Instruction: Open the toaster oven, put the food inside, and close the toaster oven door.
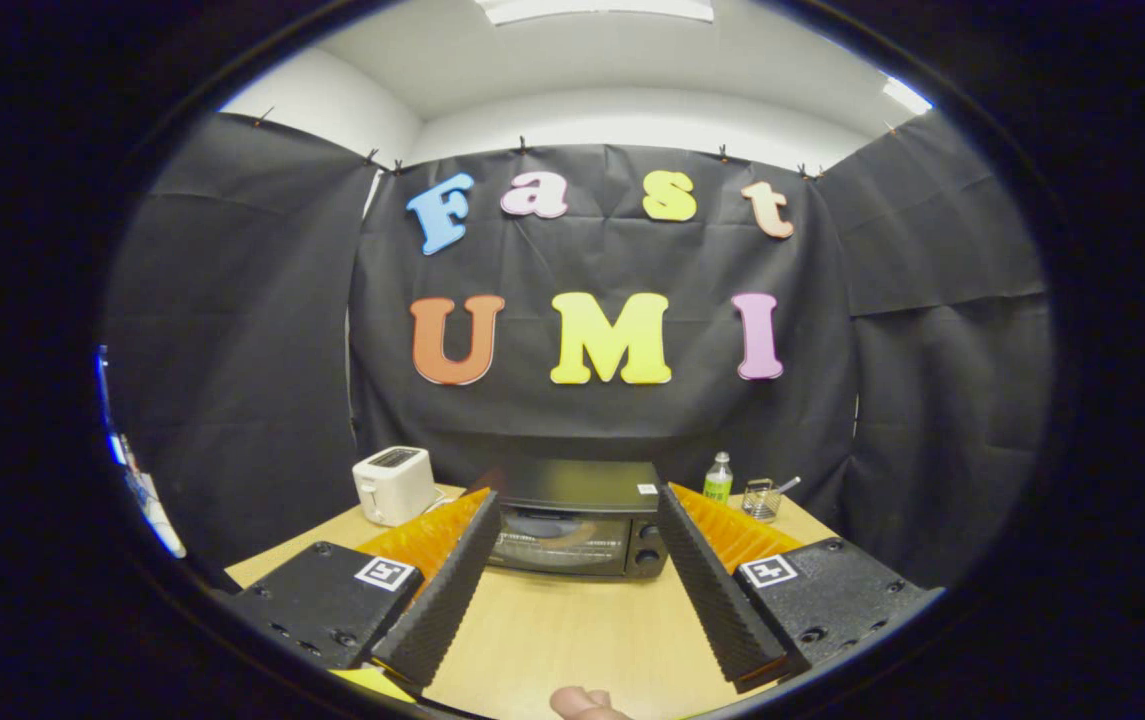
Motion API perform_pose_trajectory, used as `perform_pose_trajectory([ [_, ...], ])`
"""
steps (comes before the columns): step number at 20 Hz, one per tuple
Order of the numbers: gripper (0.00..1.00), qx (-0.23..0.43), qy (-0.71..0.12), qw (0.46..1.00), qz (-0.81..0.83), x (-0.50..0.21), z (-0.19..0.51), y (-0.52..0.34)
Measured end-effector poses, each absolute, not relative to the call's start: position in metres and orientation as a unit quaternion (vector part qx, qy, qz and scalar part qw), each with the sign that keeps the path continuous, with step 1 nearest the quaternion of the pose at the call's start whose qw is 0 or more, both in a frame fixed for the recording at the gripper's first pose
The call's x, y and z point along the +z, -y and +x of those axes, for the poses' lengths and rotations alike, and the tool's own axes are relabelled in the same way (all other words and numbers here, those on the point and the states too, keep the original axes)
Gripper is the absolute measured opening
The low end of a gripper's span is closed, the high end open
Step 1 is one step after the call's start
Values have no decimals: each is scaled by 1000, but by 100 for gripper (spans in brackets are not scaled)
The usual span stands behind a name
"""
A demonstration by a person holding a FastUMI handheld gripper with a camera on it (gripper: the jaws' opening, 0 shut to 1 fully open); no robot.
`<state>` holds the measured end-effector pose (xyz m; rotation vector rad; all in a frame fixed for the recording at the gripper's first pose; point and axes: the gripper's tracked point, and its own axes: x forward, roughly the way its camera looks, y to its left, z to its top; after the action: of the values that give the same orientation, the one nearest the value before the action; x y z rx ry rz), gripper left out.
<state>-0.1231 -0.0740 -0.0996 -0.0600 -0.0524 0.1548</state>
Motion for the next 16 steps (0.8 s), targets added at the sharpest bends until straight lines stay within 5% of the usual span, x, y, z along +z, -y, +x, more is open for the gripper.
perform_pose_trajectory([
  [16,100,48,37,998,14,-93,-134,114],
])
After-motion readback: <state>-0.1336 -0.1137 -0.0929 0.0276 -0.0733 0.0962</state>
